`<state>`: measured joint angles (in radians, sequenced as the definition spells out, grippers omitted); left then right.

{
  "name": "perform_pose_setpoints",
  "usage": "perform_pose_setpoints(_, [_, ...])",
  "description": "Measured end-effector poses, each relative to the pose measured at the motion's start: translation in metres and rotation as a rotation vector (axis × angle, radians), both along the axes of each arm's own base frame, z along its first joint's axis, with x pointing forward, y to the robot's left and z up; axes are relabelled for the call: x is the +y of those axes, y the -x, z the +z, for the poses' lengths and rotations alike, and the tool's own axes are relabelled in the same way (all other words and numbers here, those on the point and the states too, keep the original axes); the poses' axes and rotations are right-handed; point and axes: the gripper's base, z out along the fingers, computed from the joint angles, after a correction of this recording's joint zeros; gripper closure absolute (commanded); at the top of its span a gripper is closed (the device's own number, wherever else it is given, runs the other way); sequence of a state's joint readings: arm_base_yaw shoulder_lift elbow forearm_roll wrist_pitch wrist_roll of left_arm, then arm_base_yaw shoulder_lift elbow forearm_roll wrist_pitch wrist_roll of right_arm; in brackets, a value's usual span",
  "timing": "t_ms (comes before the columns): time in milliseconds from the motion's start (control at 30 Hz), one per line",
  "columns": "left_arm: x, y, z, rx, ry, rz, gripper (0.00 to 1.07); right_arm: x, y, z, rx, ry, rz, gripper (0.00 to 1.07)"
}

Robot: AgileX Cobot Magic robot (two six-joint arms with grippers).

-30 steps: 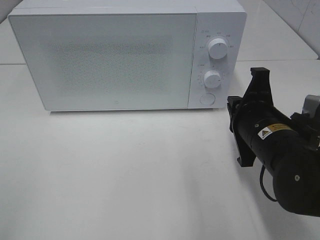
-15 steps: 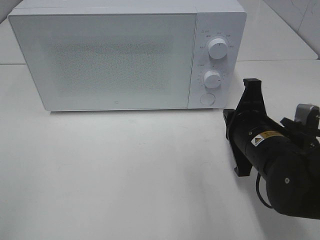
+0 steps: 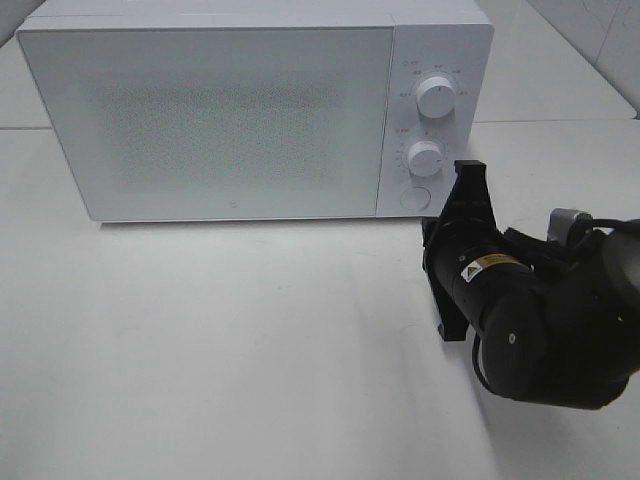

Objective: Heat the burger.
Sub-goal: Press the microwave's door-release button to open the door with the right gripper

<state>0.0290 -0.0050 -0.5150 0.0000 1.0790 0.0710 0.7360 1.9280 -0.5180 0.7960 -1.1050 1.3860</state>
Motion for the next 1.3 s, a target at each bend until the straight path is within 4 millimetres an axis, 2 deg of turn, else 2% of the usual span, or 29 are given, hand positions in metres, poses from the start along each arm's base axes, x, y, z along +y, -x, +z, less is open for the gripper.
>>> perform_pose_setpoints(267, [0.000,0.000,0.000,0.000,0.000,0.000,0.06,0.002,-0.026,-0.005,0.014,-0.015,-0.002,1.07])
perform_pose_setpoints(833, [0.000,0.000,0.000,0.000,0.000,0.000,0.06,0.005,-0.061,-0.022,0.056,-0.021,-0.007,1.07])
perform_pose_setpoints(1100, [0.000,0.000,0.000,0.000,0.000,0.000,0.06,-0.001,-0.078,-0.016,0.027,-0.012,-0.030,1.07])
perform_pose_setpoints(1300, [0.000,0.000,0.000,0.000,0.000,0.000,0.06,-0.001,-0.082,-0.018,0.061,-0.011,-0.032,1.07])
